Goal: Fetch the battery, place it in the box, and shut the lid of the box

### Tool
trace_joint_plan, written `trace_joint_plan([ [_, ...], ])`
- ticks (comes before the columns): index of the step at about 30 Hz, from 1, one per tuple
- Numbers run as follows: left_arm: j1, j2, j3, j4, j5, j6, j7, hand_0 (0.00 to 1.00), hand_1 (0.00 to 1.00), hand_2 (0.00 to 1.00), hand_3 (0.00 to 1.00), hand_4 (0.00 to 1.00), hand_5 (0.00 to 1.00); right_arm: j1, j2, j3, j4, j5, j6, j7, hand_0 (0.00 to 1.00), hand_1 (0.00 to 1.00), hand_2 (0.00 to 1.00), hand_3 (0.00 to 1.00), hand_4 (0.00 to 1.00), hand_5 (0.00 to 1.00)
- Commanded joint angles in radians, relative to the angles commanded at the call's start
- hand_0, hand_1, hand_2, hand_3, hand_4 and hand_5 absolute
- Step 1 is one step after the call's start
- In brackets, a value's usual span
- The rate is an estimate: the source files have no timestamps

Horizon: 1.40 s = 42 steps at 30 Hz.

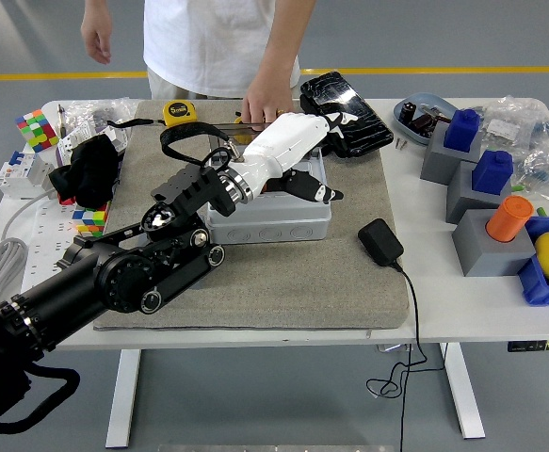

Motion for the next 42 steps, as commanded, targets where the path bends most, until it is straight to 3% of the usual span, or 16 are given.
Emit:
trace_joint_plan([
  [5,0.001,0.0,-0.06,0.008,0.014,-0.011,0.034,0.512,0.647,0.639,0.741,0.998,0.19,0.001,0.001,0.0,0.001,-0.001,0.0,0.001,0.546,0.601,0.587,0.544,0.922,0.465],
  [6,0.0,0.0,-0.069,0.016,0.018,-0.018,0.047,0.758,0.798,0.775,0.788,0.998,0.342,0.001,0.001,0.001,0.001,-0.002,0.0,0.001,0.546,0.6,0.587,0.544,0.923,0.465],
  [17,-0.001,0.0,-0.086,0.083,0.042,-0.073,0.144,0.794,0.838,0.823,0.818,0.998,0.379,0.001,0.0,-0.002,0.0,0.001,0.0,-0.001,0.546,0.601,0.588,0.544,0.923,0.465],
  [18,0.001,0.0,-0.084,0.086,0.043,-0.079,0.153,0.756,0.831,0.817,0.808,0.998,0.397,0.001,0.0,-0.003,0.001,0.001,0.0,-0.001,0.546,0.601,0.588,0.544,0.924,0.466],
  [26,0.021,0.0,-0.062,0.084,0.033,-0.105,0.191,0.727,0.814,0.788,0.786,0.998,0.409,0.001,-0.002,-0.005,0.001,0.001,0.0,-0.001,0.546,0.601,0.589,0.545,0.925,0.467],
  [33,0.055,0.033,-0.057,0.025,0.021,-0.105,0.186,0.689,0.791,0.751,0.778,0.998,0.409,0.003,-0.001,-0.006,0.001,0.0,0.0,-0.001,0.546,0.601,0.59,0.545,0.925,0.468],
  [42,0.11,0.088,-0.032,-0.108,-0.013,-0.112,0.196,0.649,0.766,0.732,0.78,0.998,0.405,0.0,-0.003,-0.005,0.001,-0.002,0.0,-0.001,0.546,0.602,0.59,0.546,0.927,0.47],
])
